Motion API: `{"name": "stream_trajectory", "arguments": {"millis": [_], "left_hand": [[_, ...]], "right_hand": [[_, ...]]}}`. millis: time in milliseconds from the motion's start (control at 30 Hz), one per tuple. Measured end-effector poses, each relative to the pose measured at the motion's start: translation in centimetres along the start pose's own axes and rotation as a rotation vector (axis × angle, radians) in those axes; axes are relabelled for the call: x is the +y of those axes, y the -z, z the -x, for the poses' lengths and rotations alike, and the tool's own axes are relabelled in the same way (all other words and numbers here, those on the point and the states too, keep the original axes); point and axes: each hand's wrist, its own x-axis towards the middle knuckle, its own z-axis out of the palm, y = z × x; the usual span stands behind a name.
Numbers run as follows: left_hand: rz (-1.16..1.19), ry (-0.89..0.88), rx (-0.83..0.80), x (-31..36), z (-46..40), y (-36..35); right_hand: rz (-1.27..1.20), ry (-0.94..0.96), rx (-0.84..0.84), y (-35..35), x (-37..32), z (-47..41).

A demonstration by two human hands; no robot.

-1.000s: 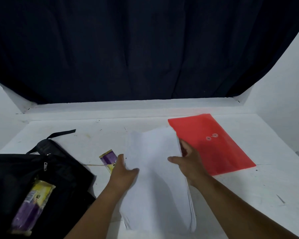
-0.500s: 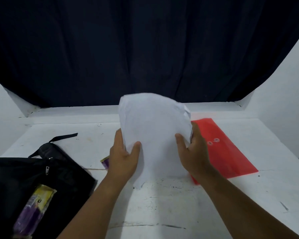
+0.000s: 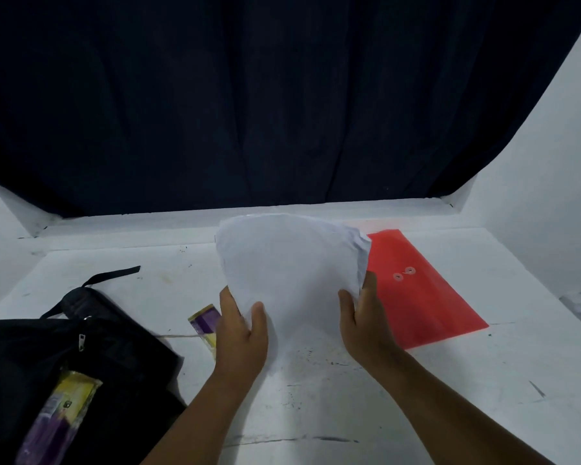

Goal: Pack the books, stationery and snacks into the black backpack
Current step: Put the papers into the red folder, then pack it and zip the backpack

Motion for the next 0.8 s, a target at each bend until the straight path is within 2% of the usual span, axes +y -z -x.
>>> {"name": "stream_trajectory", "arguments": {"millis": [233, 433, 633, 800], "left_hand": [[0.046, -0.038, -0.025, 0.7, -0.5, 0.4], [0.003, -0.02, -0.063, -1.1, 0.3, 0.4], [0.027, -0.031, -0.077, -2.4, -0.3, 0.9], [0.107, 0.005, -0.217, -1.4, -1.2, 1.0]], "right_hand": [[0.0, -0.048, 0.073, 0.7, -0.9, 0.3], [0.132, -0.126, -0.063, -0.7, 0.8, 2.3], [0.163, -0.167, -0.033, -1.2, 0.1, 3.2], [0.144, -0.145, 0.008, 0.3, -0.8, 3.5]]}}
